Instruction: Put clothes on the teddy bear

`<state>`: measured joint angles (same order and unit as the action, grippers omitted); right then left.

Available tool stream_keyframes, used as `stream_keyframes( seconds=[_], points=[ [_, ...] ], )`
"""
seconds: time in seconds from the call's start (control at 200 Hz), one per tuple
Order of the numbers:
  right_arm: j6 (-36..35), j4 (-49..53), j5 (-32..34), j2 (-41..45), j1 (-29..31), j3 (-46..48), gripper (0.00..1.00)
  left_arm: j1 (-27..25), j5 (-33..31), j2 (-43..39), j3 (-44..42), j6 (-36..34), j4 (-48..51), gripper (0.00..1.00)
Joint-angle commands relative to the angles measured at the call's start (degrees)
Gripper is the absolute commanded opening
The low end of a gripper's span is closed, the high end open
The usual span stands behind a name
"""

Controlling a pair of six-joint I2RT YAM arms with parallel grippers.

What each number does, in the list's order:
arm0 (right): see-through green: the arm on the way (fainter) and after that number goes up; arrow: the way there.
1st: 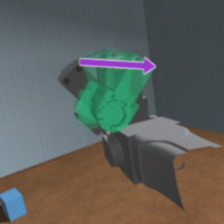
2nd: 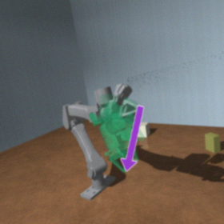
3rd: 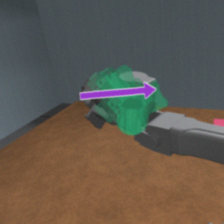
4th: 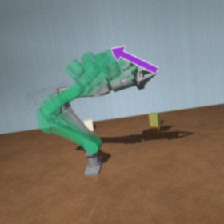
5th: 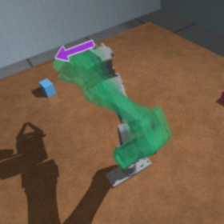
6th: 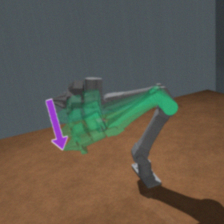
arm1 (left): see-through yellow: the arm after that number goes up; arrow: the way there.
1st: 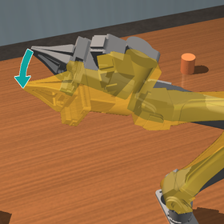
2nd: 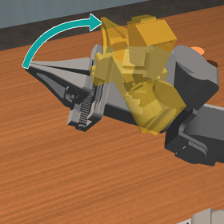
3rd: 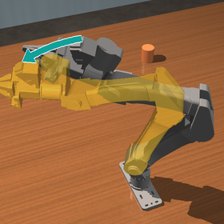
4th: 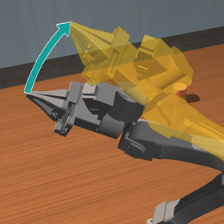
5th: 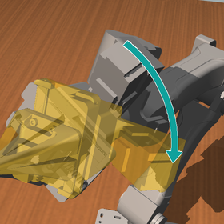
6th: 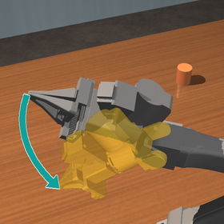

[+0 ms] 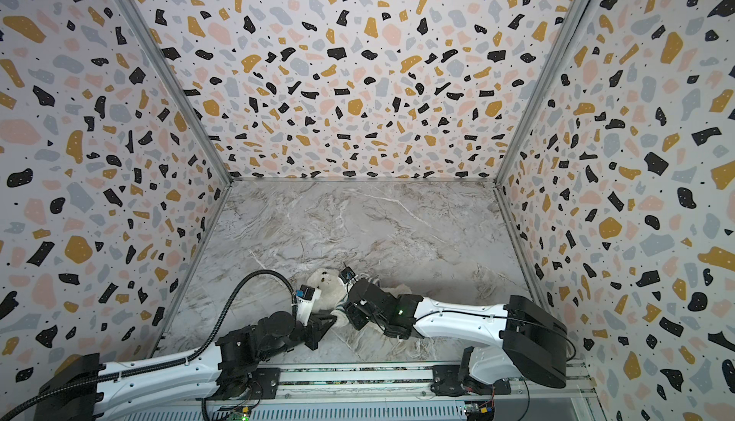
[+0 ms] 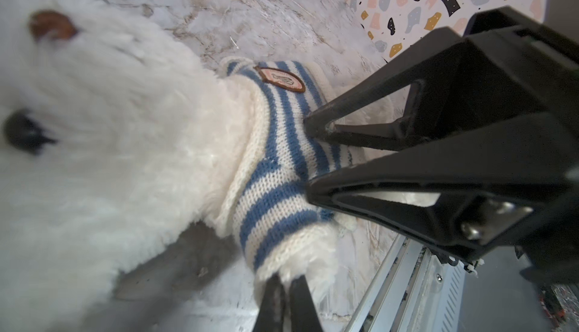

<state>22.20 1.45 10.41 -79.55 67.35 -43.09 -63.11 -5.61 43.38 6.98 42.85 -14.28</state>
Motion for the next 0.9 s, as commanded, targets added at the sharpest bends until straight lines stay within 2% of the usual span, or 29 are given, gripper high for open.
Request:
stream_keyframes(
  seconds=[0.0, 0.105, 0.325, 0.436, 0.731, 0.896],
  points=[
    [0.88, 4.48, 4.34, -2.72, 0.06, -3.98, 0.41, -0.08, -2.95, -0.20, -0.93, 0.12, 1.01, 0.00],
    [2.25, 7.97, 6.57, -6.21, 0.06, -6.03, 0.38, -0.13, -3.70, -0.04, -1.60, 0.61, 0.73, 0.00],
    [5.95, 9.22, 8.63, -6.65, -1.65, -4.57, 0.09, -0.08, -5.34, -1.61, -3.31, 1.61, 1.08, 0.00],
    [7.99, 9.88, 9.94, -4.61, -3.27, -2.97, 0.00, -0.08, -6.06, -3.31, -4.18, 1.56, 1.34, 0.00],
    [11.98, 6.98, 6.23, 5.88, -10.57, 4.54, 0.00, -0.13, -8.36, -4.57, -4.91, -2.99, 1.69, 0.00],
    [12.35, 6.66, 5.63, 8.38, -11.49, 6.20, 0.00, -0.09, -7.12, -5.09, -5.46, -3.83, -1.71, 0.00]
  ],
)
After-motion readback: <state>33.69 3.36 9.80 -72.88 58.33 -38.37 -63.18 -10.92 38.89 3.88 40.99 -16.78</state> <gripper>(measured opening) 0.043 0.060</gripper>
